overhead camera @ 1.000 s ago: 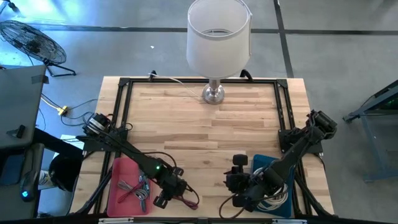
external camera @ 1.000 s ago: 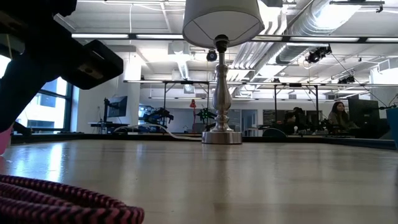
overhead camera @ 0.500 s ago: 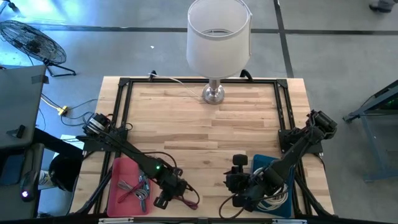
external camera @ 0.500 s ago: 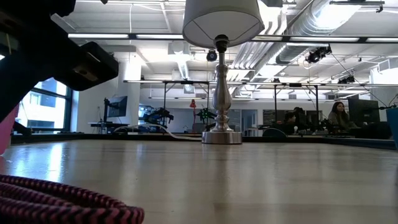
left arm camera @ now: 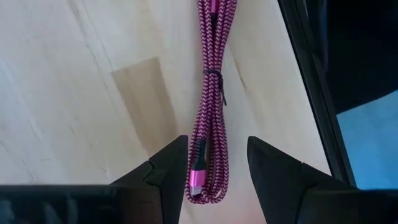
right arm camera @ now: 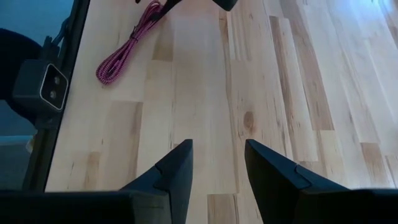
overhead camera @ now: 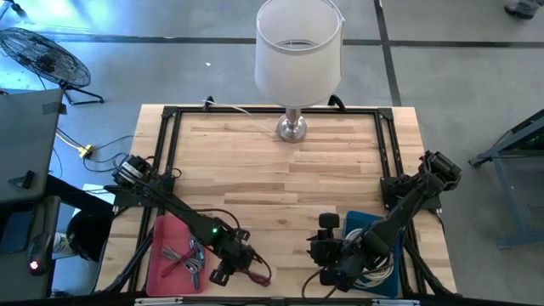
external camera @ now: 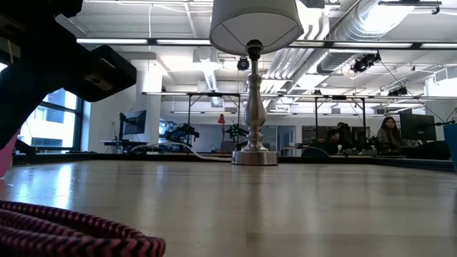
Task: Pick & Place USB Port
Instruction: Put the bottom red USB cable into the pink bin
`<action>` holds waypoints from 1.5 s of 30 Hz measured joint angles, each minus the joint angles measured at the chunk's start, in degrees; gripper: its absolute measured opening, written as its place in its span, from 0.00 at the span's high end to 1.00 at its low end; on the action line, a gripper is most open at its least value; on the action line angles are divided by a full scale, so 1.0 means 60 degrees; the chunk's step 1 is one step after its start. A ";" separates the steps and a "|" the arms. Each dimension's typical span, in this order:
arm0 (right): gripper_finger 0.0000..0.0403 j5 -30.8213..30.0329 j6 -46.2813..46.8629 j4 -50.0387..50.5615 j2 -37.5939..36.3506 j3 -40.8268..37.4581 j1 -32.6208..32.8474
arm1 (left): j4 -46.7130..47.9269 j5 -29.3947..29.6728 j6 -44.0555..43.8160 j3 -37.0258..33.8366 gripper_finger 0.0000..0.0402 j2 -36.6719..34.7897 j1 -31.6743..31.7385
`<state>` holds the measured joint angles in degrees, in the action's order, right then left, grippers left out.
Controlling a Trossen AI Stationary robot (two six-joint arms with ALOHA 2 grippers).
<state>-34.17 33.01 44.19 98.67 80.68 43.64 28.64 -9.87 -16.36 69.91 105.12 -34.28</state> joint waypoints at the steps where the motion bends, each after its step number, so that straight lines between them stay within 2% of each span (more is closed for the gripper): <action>1: 0.66 0.0000 0.0001 -0.0017 0.0000 0.0000 0.0009 | 0.0004 0.0042 -0.0004 0.0000 0.59 0.0000 0.0000; 6: 0.66 0.0004 0.0001 -0.0141 0.0000 0.0000 0.0044 | -0.0033 0.0087 -0.0202 -0.0008 0.59 0.0216 0.0000; 12: 0.66 0.0008 0.0006 -0.0296 0.0000 0.0000 0.0165 | -0.0464 -0.0460 -0.0328 -0.0009 0.59 0.0568 -0.0051; 23: 0.66 -0.0062 0.0020 -0.0435 0.0000 0.0000 0.0302 | -0.0617 -0.0193 -0.0035 -0.0047 0.60 0.0586 -0.0040; 32: 0.66 -0.0061 0.0023 -0.0539 0.0000 0.0000 0.0301 | -0.1435 -0.0441 -0.0327 -0.0485 0.77 0.0586 -0.0040; 37: 0.66 -0.0047 0.0019 -0.0635 0.0004 0.0000 0.0314 | -0.1509 -0.0361 -0.0288 -0.0539 0.96 0.0582 -0.0044; 45: 0.66 -0.0053 0.0010 -0.0636 0.0004 0.0000 0.0319 | -0.0886 -0.0191 -0.0143 -0.0114 0.99 0.0586 -0.0168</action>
<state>-34.49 33.07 40.37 98.70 80.68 45.55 23.33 -11.02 -17.22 69.22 108.64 -35.29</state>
